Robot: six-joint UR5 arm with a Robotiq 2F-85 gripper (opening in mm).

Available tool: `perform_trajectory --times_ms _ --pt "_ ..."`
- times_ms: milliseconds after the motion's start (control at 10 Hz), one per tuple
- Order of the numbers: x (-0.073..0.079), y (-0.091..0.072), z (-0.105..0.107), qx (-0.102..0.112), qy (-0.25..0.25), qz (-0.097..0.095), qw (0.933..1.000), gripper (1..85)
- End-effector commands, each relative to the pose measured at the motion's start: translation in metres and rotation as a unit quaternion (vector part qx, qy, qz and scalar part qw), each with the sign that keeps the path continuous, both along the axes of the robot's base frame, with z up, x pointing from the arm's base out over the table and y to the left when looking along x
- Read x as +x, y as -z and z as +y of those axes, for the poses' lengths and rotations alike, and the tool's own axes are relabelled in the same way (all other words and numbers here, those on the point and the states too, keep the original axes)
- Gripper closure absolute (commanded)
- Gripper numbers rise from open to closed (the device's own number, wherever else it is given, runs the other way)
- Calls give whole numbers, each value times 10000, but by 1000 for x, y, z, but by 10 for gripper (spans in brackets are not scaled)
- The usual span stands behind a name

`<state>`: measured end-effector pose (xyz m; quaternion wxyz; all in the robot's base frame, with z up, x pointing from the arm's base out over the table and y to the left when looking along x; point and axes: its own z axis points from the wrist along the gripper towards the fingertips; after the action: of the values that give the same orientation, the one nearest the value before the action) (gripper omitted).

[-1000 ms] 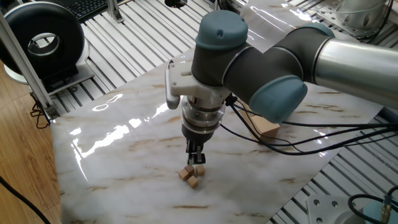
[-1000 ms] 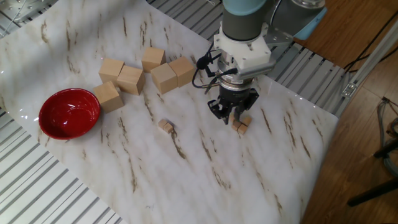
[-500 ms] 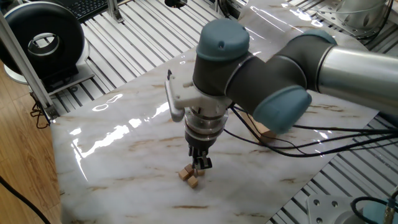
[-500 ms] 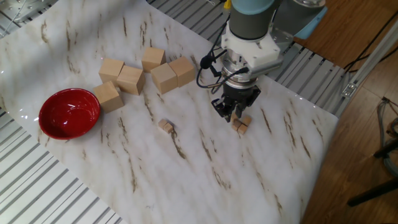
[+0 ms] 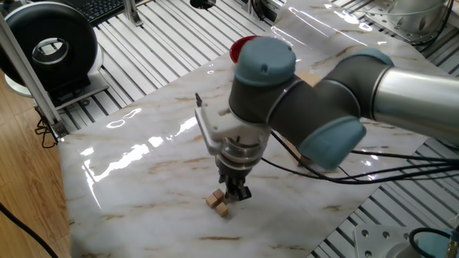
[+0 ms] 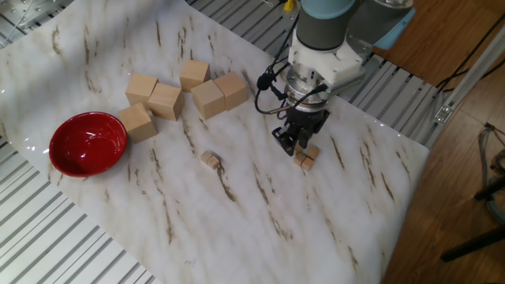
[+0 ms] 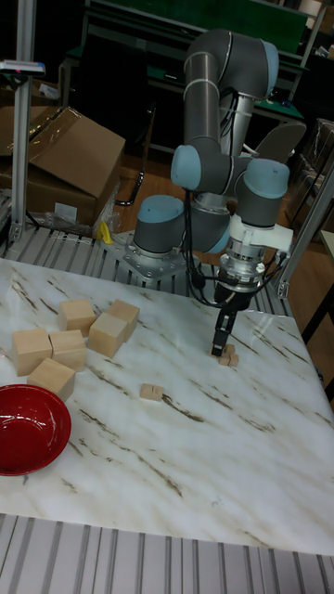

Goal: Stack the blocks into a pyramid shape

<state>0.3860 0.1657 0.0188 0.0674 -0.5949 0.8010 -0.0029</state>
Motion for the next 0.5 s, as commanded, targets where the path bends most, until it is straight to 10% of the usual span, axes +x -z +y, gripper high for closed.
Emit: perform_trajectory --times_ms 0,400 --pt "-4 8 -7 5 -186 -66 9998 480" --pt "-5 10 -5 11 -16 -91 10000 570"
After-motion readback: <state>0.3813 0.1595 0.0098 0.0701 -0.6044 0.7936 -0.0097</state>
